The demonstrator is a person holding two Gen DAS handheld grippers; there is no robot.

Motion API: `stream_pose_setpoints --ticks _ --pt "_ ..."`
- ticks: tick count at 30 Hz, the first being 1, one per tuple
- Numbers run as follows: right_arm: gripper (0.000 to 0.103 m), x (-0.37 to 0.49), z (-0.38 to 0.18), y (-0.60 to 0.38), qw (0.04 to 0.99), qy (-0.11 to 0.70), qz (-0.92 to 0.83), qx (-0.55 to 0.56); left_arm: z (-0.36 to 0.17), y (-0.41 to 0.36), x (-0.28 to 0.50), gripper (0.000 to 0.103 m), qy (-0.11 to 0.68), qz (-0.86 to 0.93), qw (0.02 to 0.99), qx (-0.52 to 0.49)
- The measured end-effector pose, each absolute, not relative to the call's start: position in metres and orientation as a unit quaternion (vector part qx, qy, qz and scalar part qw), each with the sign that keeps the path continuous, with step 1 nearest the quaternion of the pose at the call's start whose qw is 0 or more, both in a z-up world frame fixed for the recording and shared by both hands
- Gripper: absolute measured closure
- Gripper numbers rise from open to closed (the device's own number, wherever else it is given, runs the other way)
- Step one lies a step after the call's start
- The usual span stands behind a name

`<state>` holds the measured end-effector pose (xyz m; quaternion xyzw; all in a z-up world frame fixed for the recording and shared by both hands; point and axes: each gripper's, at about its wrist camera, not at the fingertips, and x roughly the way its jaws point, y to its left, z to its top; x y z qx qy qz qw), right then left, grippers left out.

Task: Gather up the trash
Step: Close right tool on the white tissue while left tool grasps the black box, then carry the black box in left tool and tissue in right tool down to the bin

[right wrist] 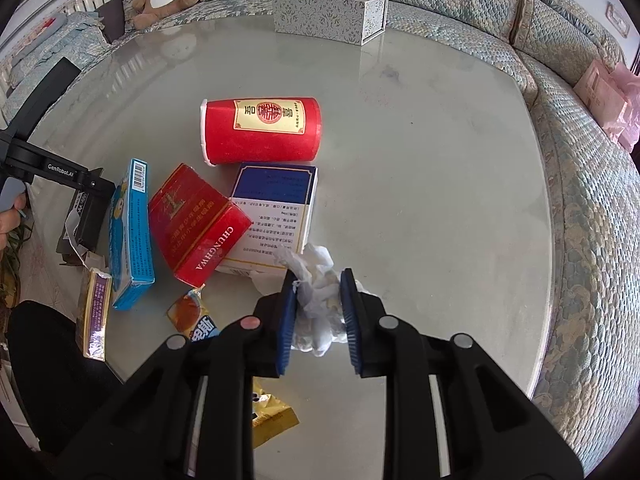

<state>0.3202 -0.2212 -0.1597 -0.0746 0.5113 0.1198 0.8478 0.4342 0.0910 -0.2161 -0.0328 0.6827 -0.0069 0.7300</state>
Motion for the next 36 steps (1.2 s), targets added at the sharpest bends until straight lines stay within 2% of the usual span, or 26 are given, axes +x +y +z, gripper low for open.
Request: stream_pose_setpoints --ticks 2,4,9,25,36 --pt "0.082 0.321 -0.158 -0.222 0.849 0.51 0.12 -0.07 -0.206 0.101 0.425 0.049 0.676 -0.006 0.736 -0.035" --pt "0.089 0.322 -0.157 -0.224 0.851 0.509 0.115 -0.067 -0.201 0.102 0.428 0.049 0.671 -0.004 0.74 -0.033" --pt "0.091 0.328 -0.155 -0.228 0.852 0.508 0.118 -0.056 -0.195 0.107 0.435 0.049 0.668 -0.001 0.744 -0.034" --pt "0.092 0.332 -0.125 -0.231 0.875 0.471 0.09 -0.065 -0.157 0.107 0.417 0.049 0.652 0.008 0.757 -0.041" --pt "0.092 0.314 -0.086 -0.219 0.888 0.442 0.093 -0.087 -0.109 0.096 0.387 0.049 0.636 -0.015 0.771 -0.02"
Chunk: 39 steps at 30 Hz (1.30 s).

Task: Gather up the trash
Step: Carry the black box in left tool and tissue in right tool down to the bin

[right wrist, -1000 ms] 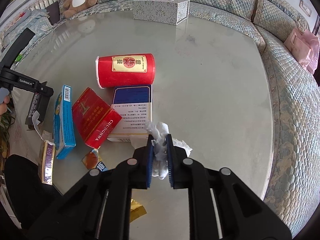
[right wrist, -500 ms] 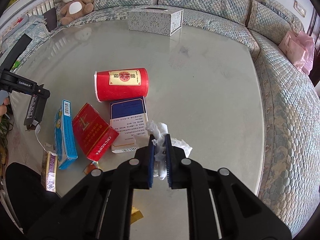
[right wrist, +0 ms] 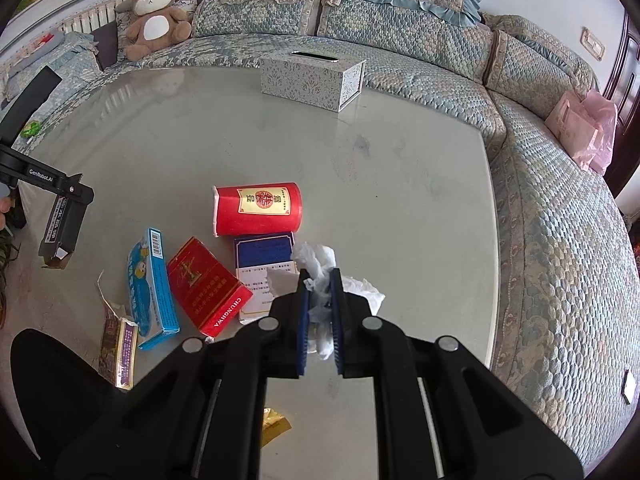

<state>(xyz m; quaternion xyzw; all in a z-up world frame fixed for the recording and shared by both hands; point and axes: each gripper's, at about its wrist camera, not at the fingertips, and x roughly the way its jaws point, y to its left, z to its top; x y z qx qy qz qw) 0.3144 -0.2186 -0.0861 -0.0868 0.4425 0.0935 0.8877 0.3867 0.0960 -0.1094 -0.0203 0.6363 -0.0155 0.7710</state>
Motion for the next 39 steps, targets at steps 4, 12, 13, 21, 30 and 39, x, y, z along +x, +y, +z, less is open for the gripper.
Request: stream_pose_setpoints --ticks 4,12,13,21,30,39 --pt "0.092 0.297 -0.065 -0.213 0.892 0.432 0.1 -0.089 -0.085 0.088 0.361 0.049 0.627 -0.035 0.778 -0.012" --pt "0.092 0.247 -0.039 -0.191 0.89 0.426 0.123 -0.102 -0.06 0.063 0.313 0.049 0.623 -0.069 0.779 0.013" --pt "0.092 0.24 -0.037 -0.188 0.89 0.427 0.128 -0.102 -0.06 0.062 0.307 0.049 0.626 -0.075 0.776 0.015" --pt "0.092 0.184 -0.031 -0.167 0.883 0.428 0.151 -0.121 -0.056 0.047 0.253 0.049 0.622 -0.103 0.775 0.04" --pt "0.092 0.136 -0.027 -0.147 0.88 0.422 0.165 -0.141 -0.057 0.024 0.211 0.049 0.62 -0.136 0.771 0.059" --pt "0.092 0.107 -0.046 -0.141 0.868 0.441 0.169 -0.154 -0.067 0.008 0.179 0.049 0.606 -0.151 0.777 0.08"
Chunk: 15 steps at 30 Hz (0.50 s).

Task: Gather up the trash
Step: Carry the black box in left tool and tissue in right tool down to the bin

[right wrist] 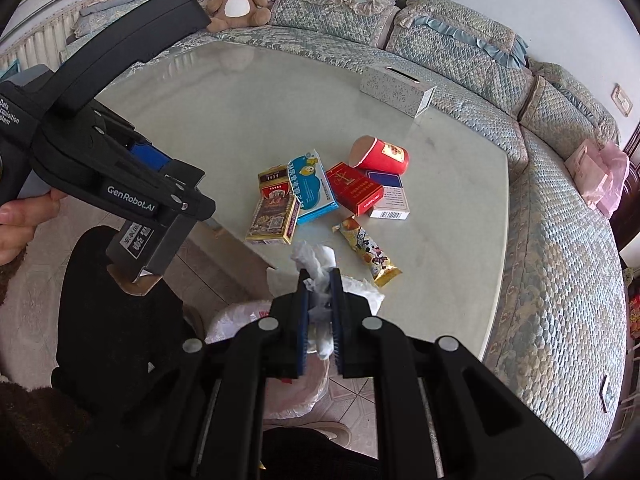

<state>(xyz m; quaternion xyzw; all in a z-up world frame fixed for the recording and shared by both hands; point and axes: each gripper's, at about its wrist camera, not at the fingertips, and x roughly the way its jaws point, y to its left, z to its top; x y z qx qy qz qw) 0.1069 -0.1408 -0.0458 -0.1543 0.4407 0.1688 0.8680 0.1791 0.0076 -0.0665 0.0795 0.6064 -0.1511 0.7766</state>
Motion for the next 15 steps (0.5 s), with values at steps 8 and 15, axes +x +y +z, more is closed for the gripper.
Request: stream_pose_setpoints --ticks 8,15 --pt "0.092 0.09 -0.078 -0.138 0.855 0.467 0.171 -0.148 -0.102 -0.005 0.157 0.049 0.615 -0.175 0.764 0.087" --pt "0.092 0.08 -0.117 -0.136 0.84 0.495 0.172 -0.143 -0.141 -0.013 0.14 0.049 0.621 -0.182 0.756 0.094"
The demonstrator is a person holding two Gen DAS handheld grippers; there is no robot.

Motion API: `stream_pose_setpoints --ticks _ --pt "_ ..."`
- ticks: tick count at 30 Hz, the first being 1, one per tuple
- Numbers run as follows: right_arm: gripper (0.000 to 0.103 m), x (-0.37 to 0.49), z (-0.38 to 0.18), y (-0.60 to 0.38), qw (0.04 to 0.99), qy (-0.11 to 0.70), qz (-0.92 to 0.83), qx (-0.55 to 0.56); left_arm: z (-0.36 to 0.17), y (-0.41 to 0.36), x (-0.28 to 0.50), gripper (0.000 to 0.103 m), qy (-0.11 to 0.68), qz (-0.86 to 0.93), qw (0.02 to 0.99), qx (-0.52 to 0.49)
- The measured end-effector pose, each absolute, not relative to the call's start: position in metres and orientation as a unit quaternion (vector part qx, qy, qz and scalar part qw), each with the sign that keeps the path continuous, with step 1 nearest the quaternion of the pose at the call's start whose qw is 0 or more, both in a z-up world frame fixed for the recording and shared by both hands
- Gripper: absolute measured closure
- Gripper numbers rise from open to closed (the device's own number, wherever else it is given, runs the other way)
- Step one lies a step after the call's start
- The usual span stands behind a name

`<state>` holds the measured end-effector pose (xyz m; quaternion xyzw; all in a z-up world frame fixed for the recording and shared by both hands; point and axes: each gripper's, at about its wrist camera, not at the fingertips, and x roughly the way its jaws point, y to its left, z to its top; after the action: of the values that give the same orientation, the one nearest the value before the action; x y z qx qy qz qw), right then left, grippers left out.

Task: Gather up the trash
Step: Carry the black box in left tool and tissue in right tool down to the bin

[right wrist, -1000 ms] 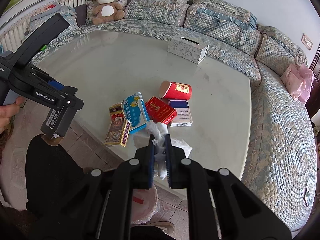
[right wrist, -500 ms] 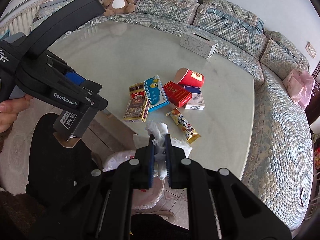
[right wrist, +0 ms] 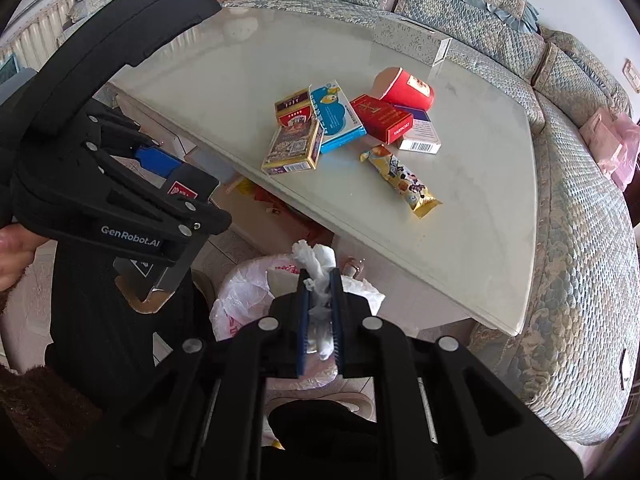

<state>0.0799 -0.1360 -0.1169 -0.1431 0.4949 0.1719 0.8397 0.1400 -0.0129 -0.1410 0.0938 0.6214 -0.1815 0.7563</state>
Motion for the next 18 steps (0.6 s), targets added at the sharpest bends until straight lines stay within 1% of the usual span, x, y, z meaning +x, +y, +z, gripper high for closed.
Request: stream_pose_setpoints --ticks 10,18 --pt "0.092 0.076 -0.169 -0.136 0.829 0.519 0.159 -0.134 -0.207 -0.013 0.129 0.049 0.636 -0.164 0.75 0.077" --pt "0.092 0.078 -0.224 -0.14 0.818 0.546 0.145 -0.11 -0.267 -0.013 0.125 0.049 0.653 -0.148 0.74 0.06"
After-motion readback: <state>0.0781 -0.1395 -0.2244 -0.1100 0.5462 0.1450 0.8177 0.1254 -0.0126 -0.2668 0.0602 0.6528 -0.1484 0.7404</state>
